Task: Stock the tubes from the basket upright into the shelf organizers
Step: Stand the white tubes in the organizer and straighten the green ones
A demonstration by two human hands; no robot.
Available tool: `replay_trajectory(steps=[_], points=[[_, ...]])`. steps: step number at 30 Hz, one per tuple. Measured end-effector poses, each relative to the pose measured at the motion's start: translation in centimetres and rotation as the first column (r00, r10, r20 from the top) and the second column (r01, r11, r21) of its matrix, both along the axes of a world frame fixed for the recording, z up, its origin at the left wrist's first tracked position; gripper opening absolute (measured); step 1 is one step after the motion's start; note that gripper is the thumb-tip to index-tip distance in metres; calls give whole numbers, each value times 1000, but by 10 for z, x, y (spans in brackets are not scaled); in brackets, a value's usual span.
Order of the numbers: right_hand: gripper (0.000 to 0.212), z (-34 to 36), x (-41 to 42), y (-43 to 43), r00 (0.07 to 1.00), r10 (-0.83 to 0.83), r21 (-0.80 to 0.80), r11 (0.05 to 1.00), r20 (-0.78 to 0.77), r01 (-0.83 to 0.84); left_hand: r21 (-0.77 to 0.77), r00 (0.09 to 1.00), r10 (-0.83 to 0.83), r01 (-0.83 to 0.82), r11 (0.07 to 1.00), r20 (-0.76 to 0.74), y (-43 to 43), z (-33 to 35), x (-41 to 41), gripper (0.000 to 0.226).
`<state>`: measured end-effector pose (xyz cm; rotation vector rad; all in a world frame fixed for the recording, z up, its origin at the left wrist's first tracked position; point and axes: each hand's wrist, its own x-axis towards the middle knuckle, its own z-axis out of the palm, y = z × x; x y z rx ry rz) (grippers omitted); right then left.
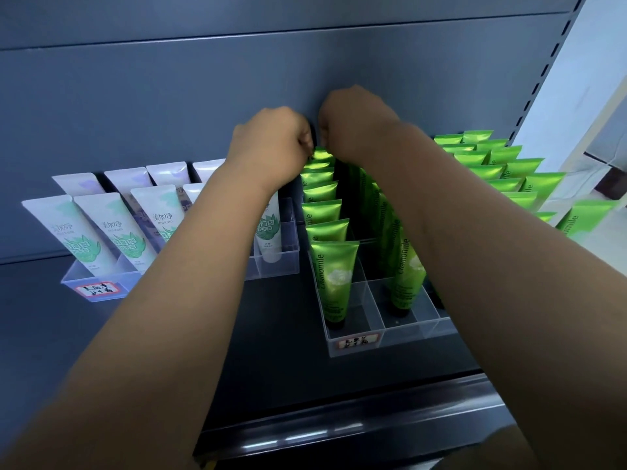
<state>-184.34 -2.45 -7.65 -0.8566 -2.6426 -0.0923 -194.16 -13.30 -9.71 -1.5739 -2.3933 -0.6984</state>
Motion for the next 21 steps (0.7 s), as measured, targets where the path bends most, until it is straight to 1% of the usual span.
replay_trajectory(steps=[4, 5, 7, 8, 10, 12, 16, 21], points=[[27, 0, -7, -1, 1000, 20, 45, 999, 22, -21, 2, 999, -17, 17, 1000, 38, 2, 0, -3, 29], [26, 1, -8, -2, 999, 32, 52, 998, 30, -33, -2, 999, -19, 19, 1000, 45, 2, 0, -4, 27], [23, 2, -9, -4, 998, 55, 72, 996, 38, -58, 28, 999, -16, 15, 1000, 49, 1, 0, -6, 14], [23, 2, -10, -5, 997, 68, 79, 994, 34, -70, 59, 999, -3, 0, 998, 46, 2, 0, -8, 14], [24, 2, -12, -5, 996, 88, 80, 993, 24, -90, 102, 999, 21, -24, 994, 28, 1, -2, -13, 23], [23, 2, -13, -6, 995, 95, 63, 993, 16, -96, 93, 1000, 26, -26, 995, 5, 0, -5, -16, 26], [23, 2, -13, -7, 995, 97, 22, 995, -1, -97, 86, 1000, 23, -22, 996, -20, 1, -7, -17, 18], [23, 1, -9, -8, 995, 90, -51, 994, -51, -93, 84, 997, 54, -49, 995, -59, 3, -8, -16, 19]])
